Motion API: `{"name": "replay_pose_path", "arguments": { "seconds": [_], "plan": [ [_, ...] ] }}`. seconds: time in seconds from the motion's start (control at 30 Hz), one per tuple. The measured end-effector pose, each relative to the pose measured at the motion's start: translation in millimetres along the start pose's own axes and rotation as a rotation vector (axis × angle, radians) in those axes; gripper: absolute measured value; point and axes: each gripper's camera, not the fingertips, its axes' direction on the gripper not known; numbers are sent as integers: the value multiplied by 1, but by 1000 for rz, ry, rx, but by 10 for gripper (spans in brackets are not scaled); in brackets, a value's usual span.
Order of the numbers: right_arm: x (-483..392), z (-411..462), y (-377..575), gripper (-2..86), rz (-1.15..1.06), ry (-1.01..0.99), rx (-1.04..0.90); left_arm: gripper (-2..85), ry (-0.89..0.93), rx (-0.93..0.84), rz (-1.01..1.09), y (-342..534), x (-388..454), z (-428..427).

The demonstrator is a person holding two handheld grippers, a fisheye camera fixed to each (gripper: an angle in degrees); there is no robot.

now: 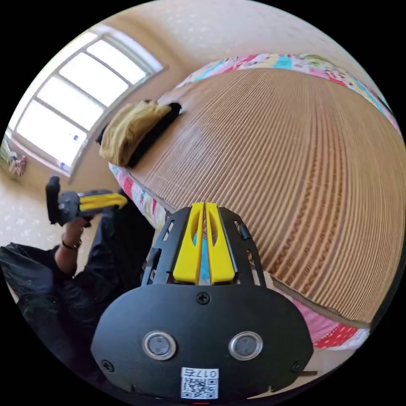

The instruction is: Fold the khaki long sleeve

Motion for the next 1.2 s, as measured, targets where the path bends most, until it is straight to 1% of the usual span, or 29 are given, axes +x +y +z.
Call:
{"name": "replay_pose_path", "arguments": {
  "seconds": [0.03,0.1,0.13,0.17,0.2,0.27,0.3,0.33,0.4,0.47,0.53,0.6,0.63,0.67,0.73,0.77,0.8,0.87,0.9,0.97,1.0,1.03,1.07,1.1,1.17,1.2],
  "plan": [
    [-6,-6,9,3,-4,10,111,-4,-83,30,-24,5,-2,-9],
    [0,-5,19,3,37,-14,143,-2,-107,74,-81,11,-14,-23],
    [3,-3,20,3,50,-12,124,0,-77,108,-138,13,-26,-33],
    [8,-3,24,3,23,-50,140,5,-28,164,-206,16,-40,-44],
    [16,-4,26,3,6,-97,141,7,-3,197,-243,17,-48,-49],
    [31,-6,26,3,12,-190,127,33,87,319,-403,17,-83,-60],
    [40,-6,26,3,20,-246,124,43,96,331,-436,15,-90,-60],
    [44,-6,26,3,22,-269,124,64,94,328,-493,6,-103,-54],
    [55,-5,28,4,38,-330,130,90,53,246,-551,-16,-115,-33],
    [57,-4,30,4,42,-349,133,95,15,86,-557,-52,-116,10],
    [58,-4,32,5,40,-354,134,80,-55,45,-577,-72,-108,26],
    [56,-5,34,5,28,-342,137,63,-53,68,-613,-87,-103,21],
    [55,-6,34,5,35,-335,141,50,-17,191,-657,-89,-98,2],
    [55,-6,35,5,42,-333,146,35,15,371,-671,-85,-87,-23],
    [57,-9,37,6,74,-311,165,21,54,511,-590,-93,-67,-52],
    [58,-10,39,7,90,-295,178,17,121,526,-494,-105,-55,-64],
    [59,-13,42,8,106,-283,199,16,168,534,-445,-110,-50,-69],
    [63,-21,49,11,148,-261,259,11,410,577,-208,-123,-26,-79],
    [66,-29,56,15,175,-243,317,10,467,582,-140,-125,-19,-79],
    [70,-46,72,22,223,-195,429,9,701,561,94,-128,2,-73],
    [72,-57,84,26,260,-152,508,9,766,551,130,-127,6,-69],
    [74,-68,97,29,286,-126,589,9,889,517,161,-128,9,-56],
    [75,-72,103,31,298,-122,624,10,988,463,146,-129,10,-37],
    [80,-77,113,36,327,-130,676,11,1040,433,139,-130,10,-26],
    [90,-74,119,45,365,-179,679,14,1333,318,116,-134,6,18],
    [96,-69,117,55,397,-203,634,16,1392,298,89,-134,4,29]
  ]
}}
